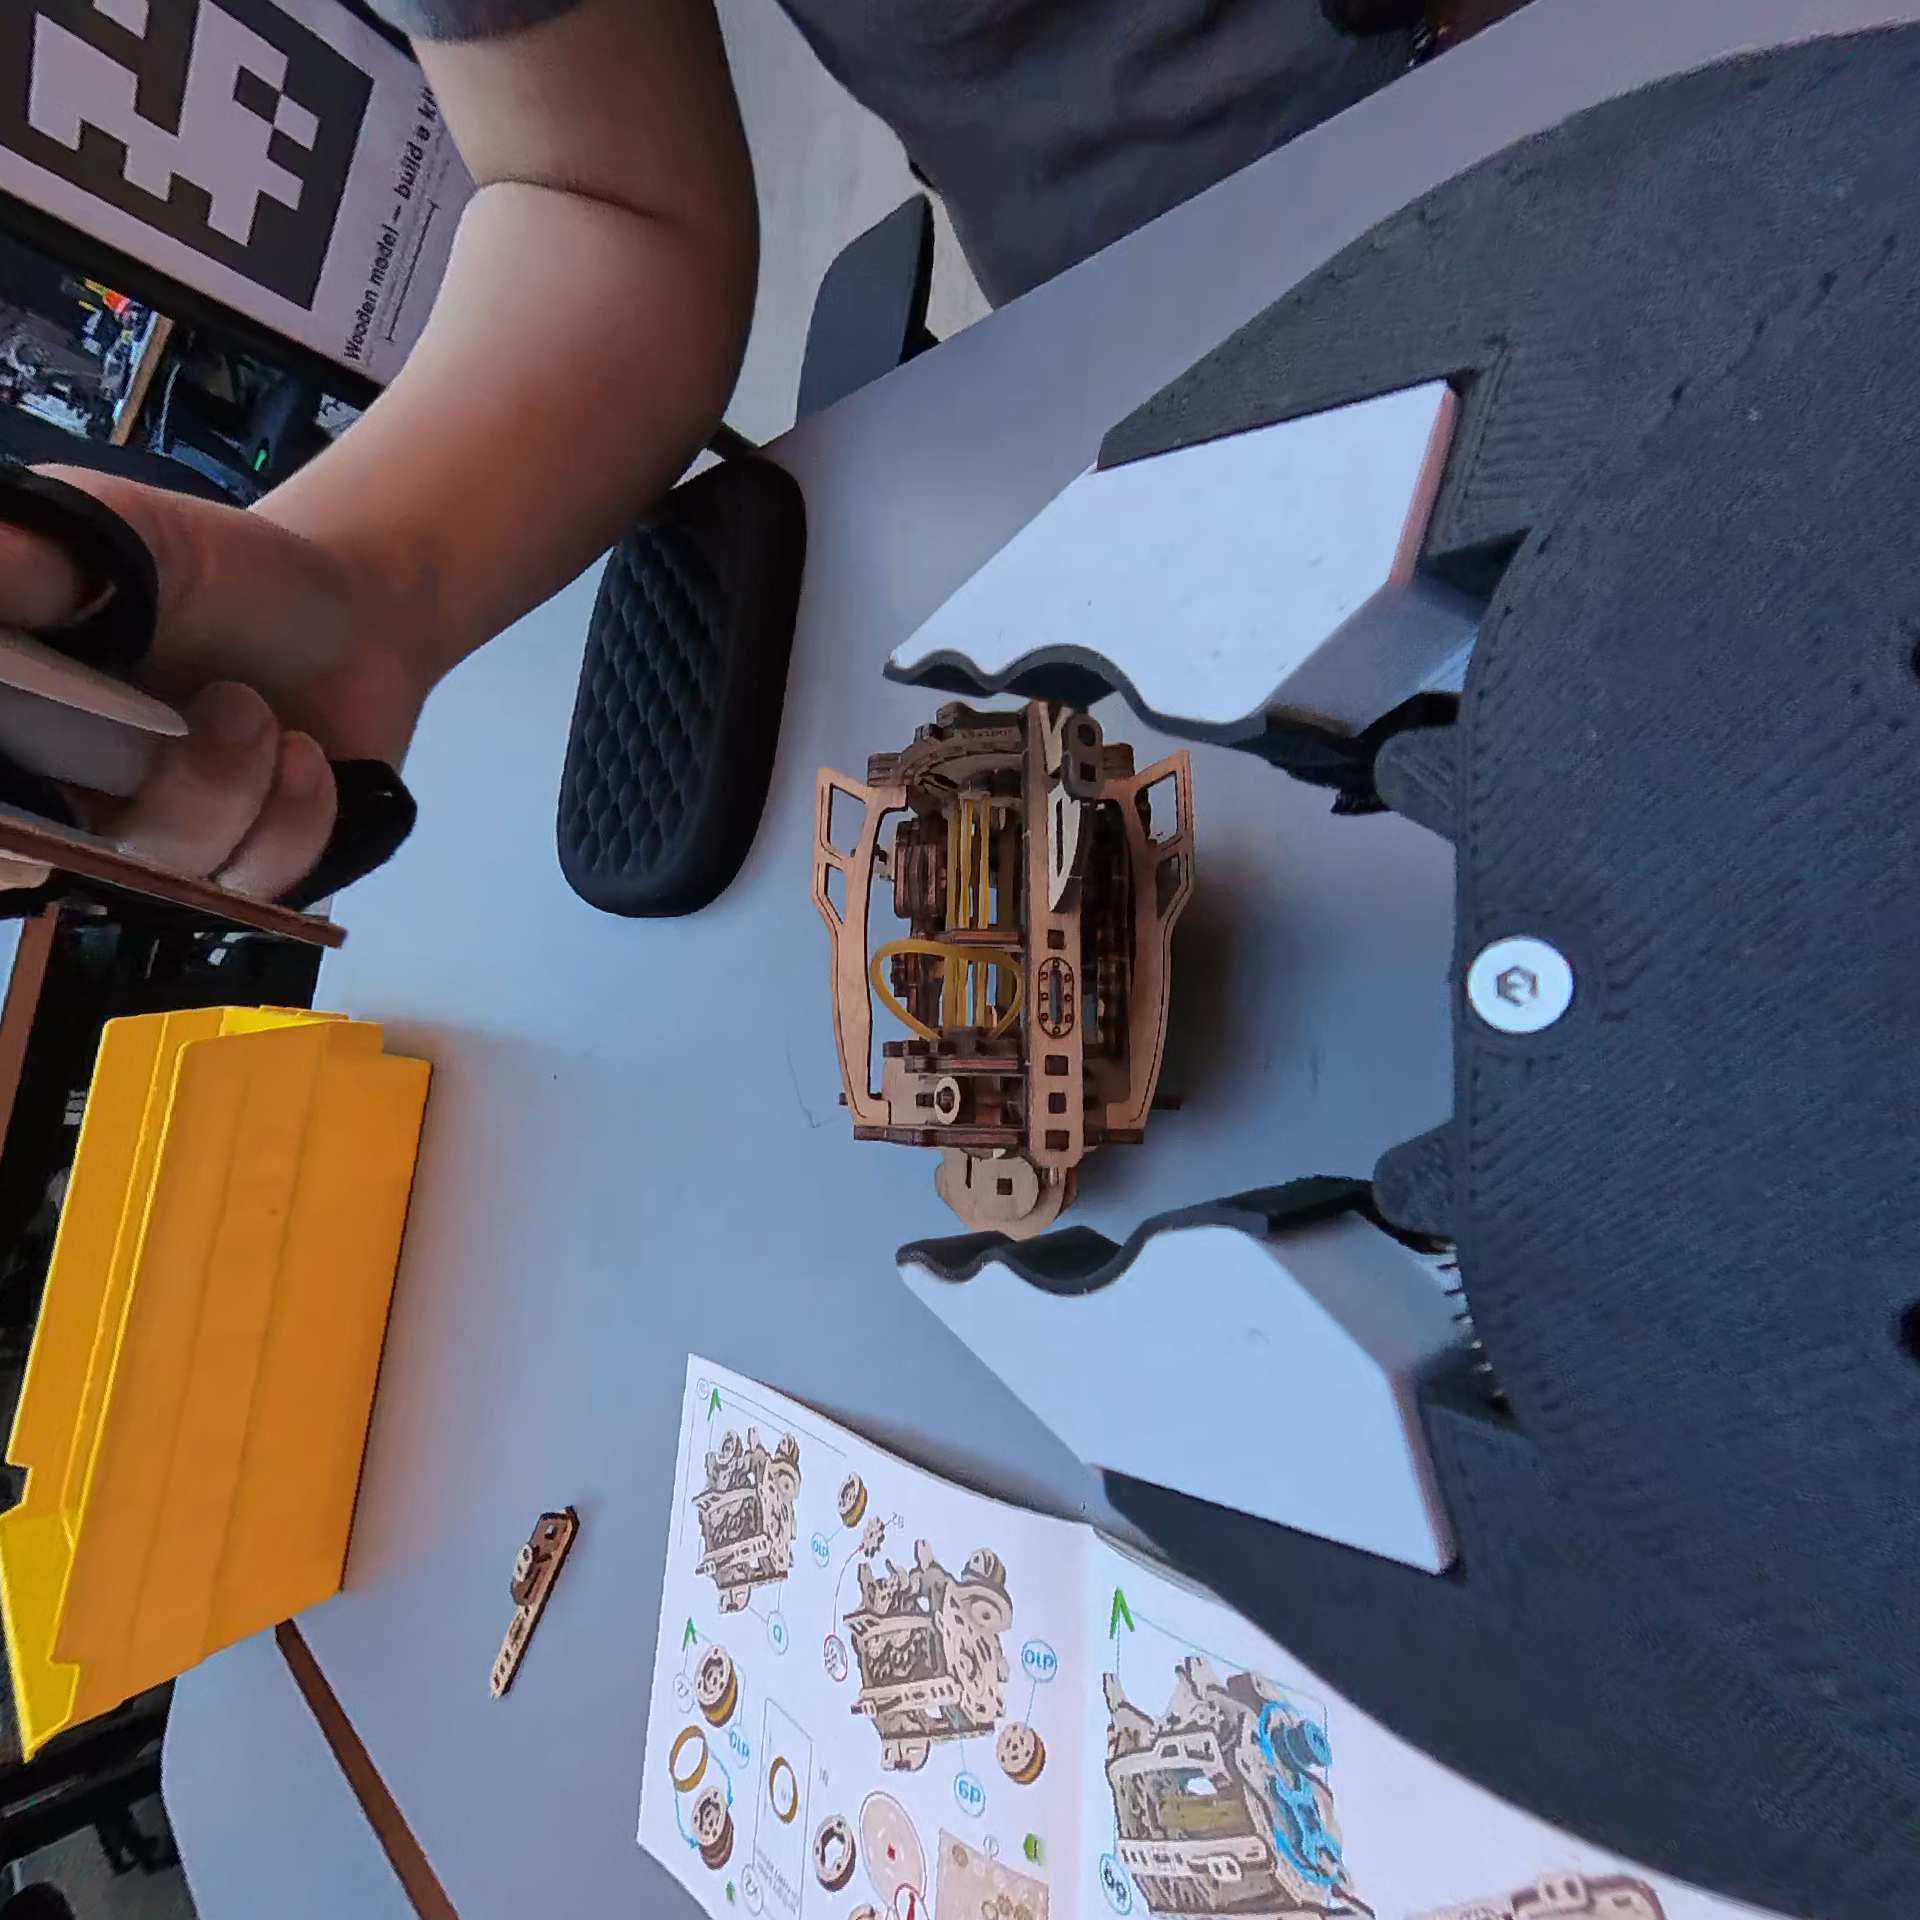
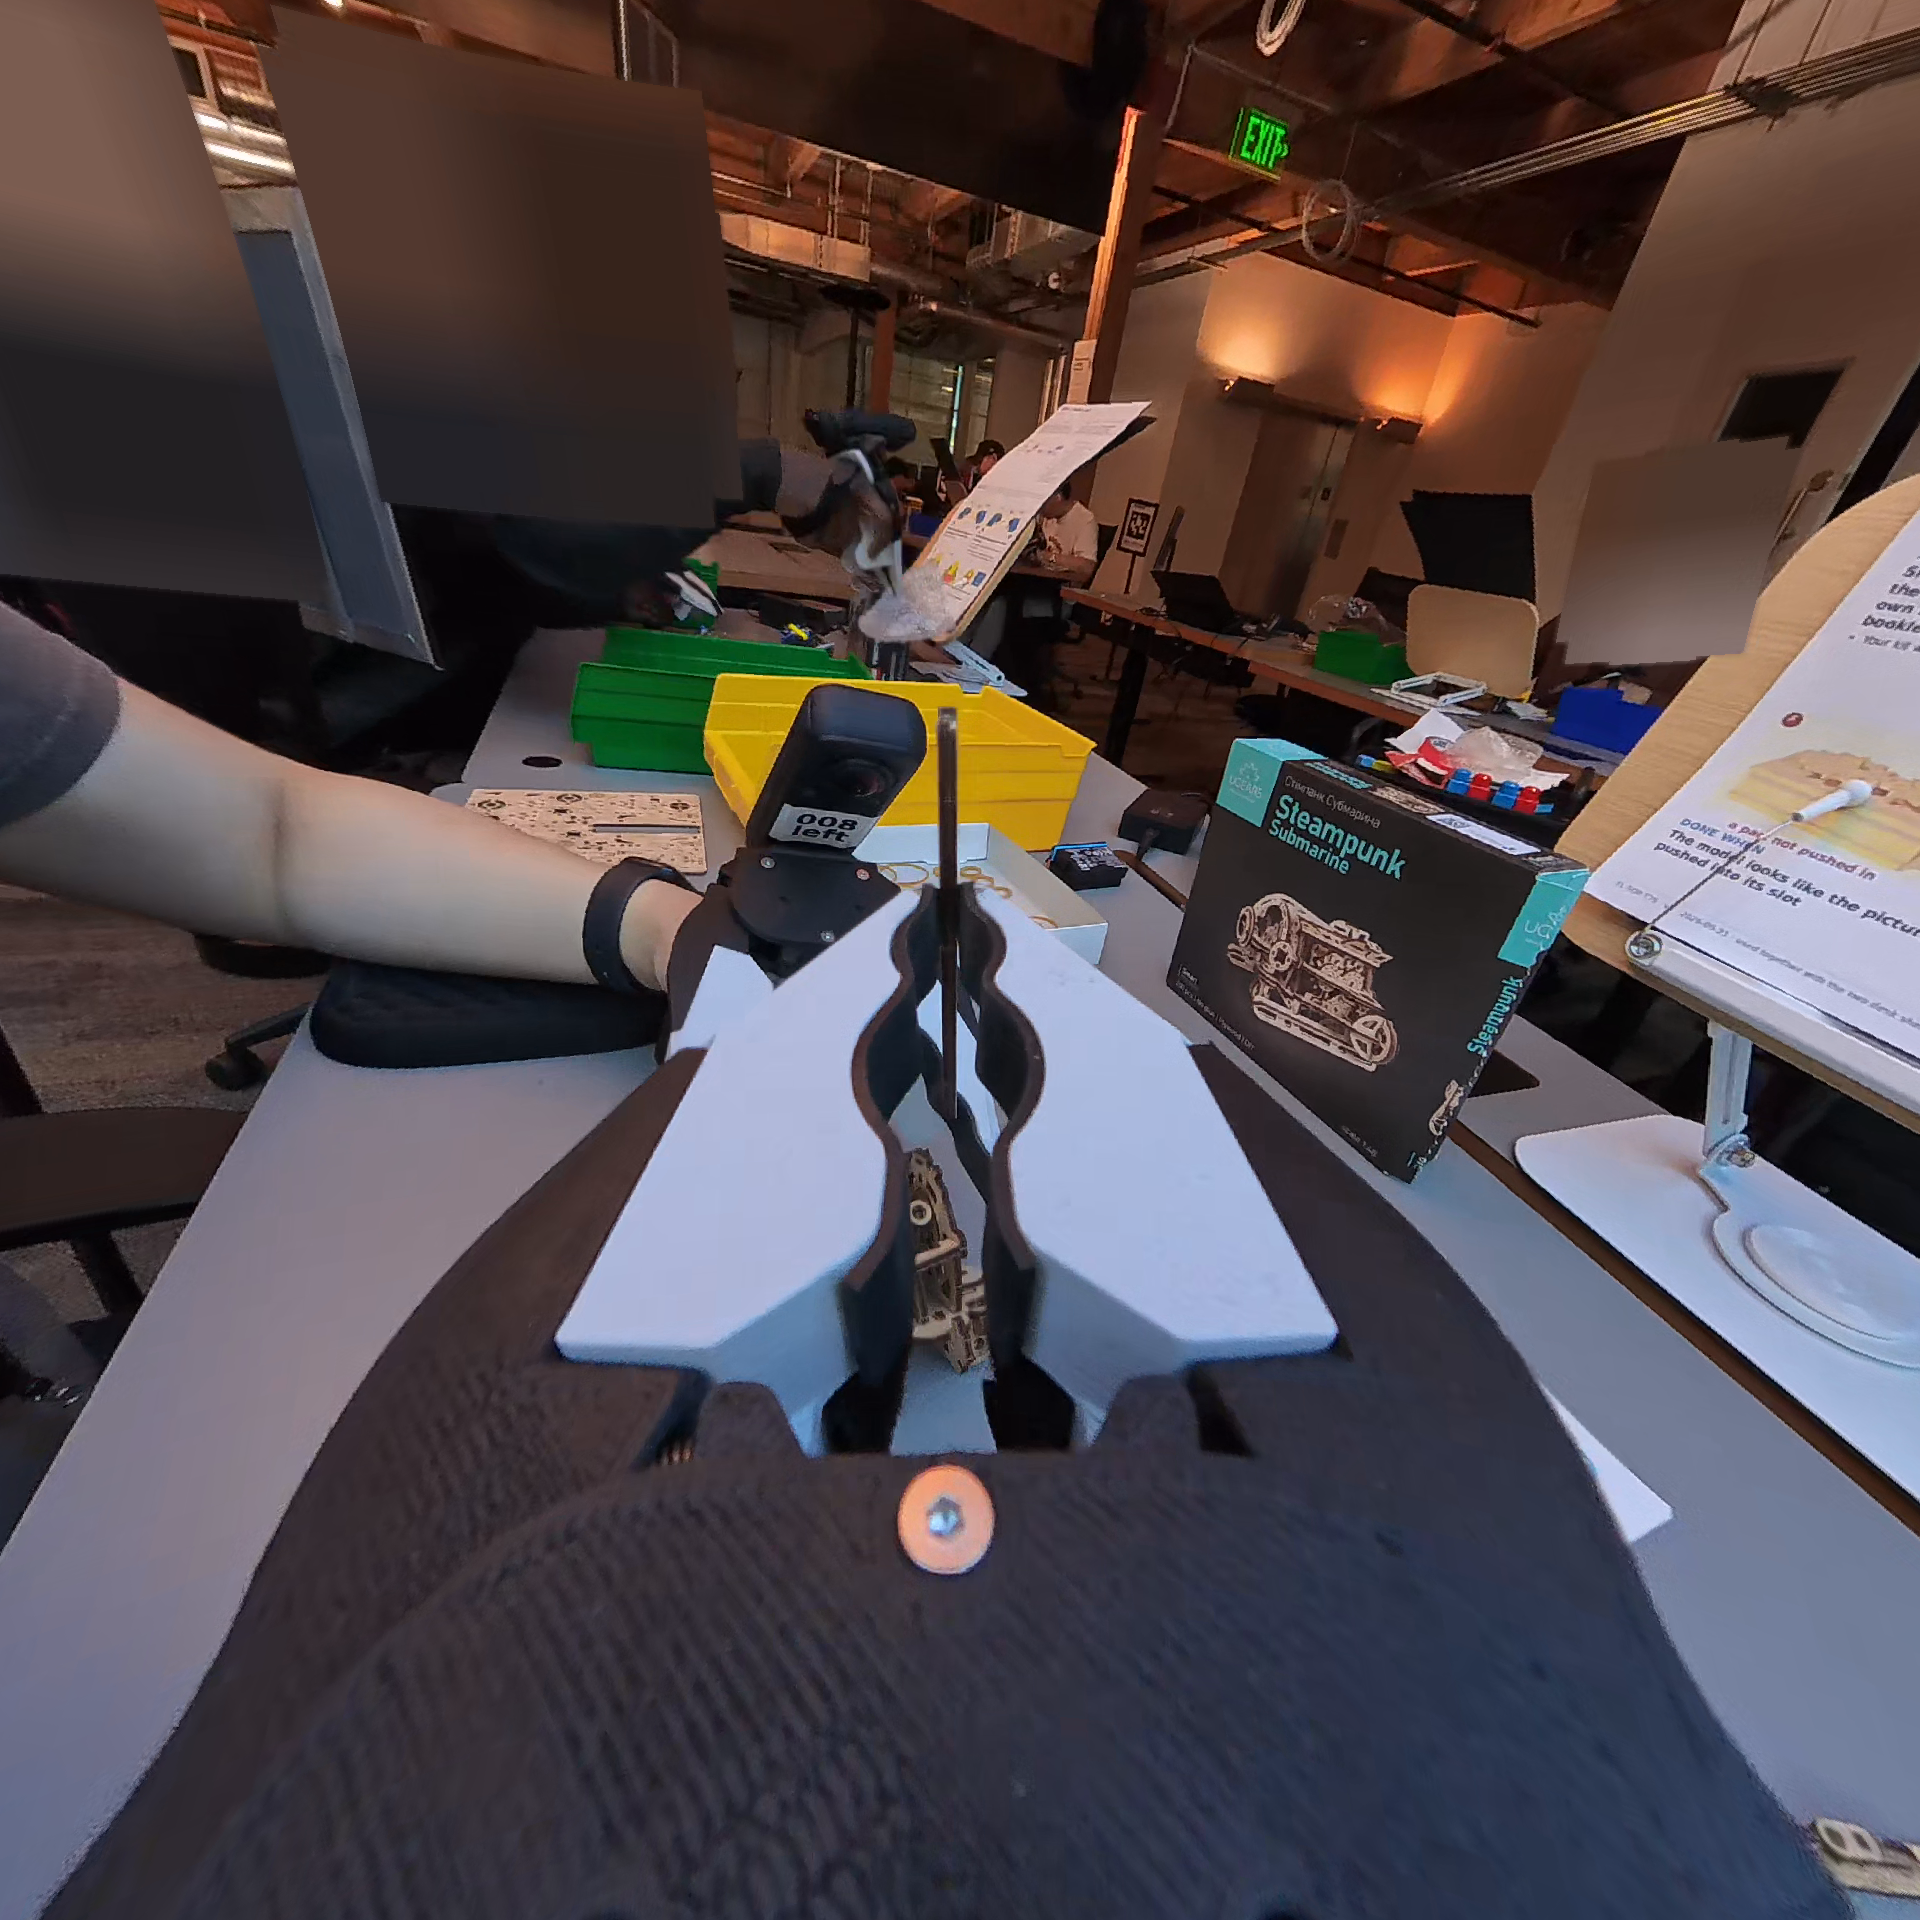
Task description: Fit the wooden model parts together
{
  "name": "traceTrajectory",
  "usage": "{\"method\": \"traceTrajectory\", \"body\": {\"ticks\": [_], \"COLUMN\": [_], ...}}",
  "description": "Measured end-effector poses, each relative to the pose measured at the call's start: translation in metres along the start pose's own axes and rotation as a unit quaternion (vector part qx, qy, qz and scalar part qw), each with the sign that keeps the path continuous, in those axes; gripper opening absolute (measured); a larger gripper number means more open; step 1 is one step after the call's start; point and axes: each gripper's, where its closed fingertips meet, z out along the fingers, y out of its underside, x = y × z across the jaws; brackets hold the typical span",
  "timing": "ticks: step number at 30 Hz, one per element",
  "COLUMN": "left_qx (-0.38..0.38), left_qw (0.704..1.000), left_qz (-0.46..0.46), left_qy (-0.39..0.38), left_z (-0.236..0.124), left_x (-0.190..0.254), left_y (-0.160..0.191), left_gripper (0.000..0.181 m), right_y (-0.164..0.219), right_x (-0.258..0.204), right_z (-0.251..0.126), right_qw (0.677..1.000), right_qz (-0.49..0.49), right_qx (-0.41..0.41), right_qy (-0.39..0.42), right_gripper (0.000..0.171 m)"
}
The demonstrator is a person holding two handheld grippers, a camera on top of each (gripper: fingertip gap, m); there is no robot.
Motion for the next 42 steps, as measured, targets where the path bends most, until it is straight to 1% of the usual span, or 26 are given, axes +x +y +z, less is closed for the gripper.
{"method": "traceTrajectory", "body": {"ticks": [2, 8, 11, 17, 21, 25, 33, 42], "left_qx": [0.015, 0.026, 0.023, 0.017, 0.029, 0.04, 0.024, 0.013], "left_qw": [1.0, 0.999, 0.999, 0.999, 0.999, 0.999, 0.998, 0.996], "left_qz": [-0.003, 0.002, -0.005, 0.011, 0.008, 0.003, 0.021, 0.039], "left_qy": [-0.004, -0.033, -0.037, -0.034, -0.036, -0.037, -0.046, -0.076], "left_z": [-0.002, -0.007, -0.009, -0.008, -0.01, -0.009, -0.001, 0.001], "left_x": [0.002, -0.006, -0.011, -0.013, -0.013, -0.008, -0.004, -0.005], "left_y": [-0.006, -0.011, -0.011, -0.016, -0.011, -0.006, 0.0, -0.001], "left_gripper": [0.102, 0.102, 0.102, 0.102, 0.102, 0.103, 0.105, 0.107], "right_y": [-0.001, 0.0, 0.001, -0.001, 0.003, 0.007, 0.008, 0.007], "right_x": [-0.001, 0.001, 0.005, 0.011, 0.014, 0.014, 0.018, 0.019], "right_z": [0.0, 0.001, 0.004, 0.016, 0.016, 0.006, -0.008, -0.002], "right_qw": [1.0, 0.999, 0.999, 0.998, 0.999, 0.999, 0.997, 0.996], "right_qz": [-0.006, -0.011, -0.013, -0.024, -0.014, 0.009, 0.039, 0.041], "right_qx": [-0.001, -0.005, -0.008, -0.016, 0.003, 0.027, 0.066, 0.065], "right_qy": [-0.009, -0.032, -0.04, -0.049, -0.036, -0.031, -0.028, -0.037], "right_gripper": [0.0, 0.001, 0.001, 0.0, 0.0, 0.0, 0.001, 0.0]}}
